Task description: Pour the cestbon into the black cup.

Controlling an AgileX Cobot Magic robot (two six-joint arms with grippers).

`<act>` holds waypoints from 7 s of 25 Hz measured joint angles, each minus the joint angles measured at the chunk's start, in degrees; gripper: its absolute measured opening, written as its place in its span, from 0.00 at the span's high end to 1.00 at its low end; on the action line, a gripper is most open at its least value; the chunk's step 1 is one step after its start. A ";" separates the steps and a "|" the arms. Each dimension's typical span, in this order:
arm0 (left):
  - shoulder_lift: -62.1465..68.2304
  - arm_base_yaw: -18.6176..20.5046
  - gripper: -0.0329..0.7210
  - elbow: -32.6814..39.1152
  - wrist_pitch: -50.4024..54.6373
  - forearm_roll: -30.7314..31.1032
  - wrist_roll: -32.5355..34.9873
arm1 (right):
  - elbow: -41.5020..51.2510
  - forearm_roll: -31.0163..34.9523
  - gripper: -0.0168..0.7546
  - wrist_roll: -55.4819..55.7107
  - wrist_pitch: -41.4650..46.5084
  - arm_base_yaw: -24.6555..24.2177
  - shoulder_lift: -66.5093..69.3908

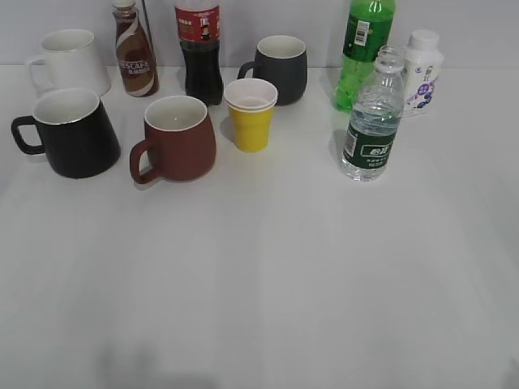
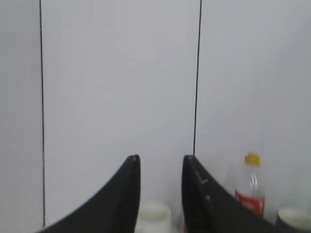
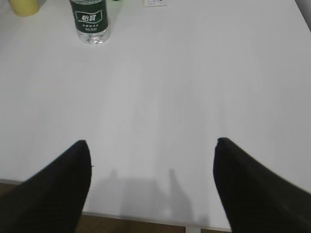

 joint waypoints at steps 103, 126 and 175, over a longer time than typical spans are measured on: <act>70.16 3.33 0.90 -4.48 -53.13 13.80 1.08 | -0.58 74.76 0.33 -61.03 -48.67 18.34 76.00; 70.16 3.33 0.90 -4.48 -52.96 15.83 1.08 | 7.45 -2.82 0.21 7.02 -100.55 18.82 81.87; 70.05 -27.04 0.90 -4.48 -41.15 26.74 -11.83 | -19.44 -24.20 0.39 -34.36 -89.88 26.39 92.60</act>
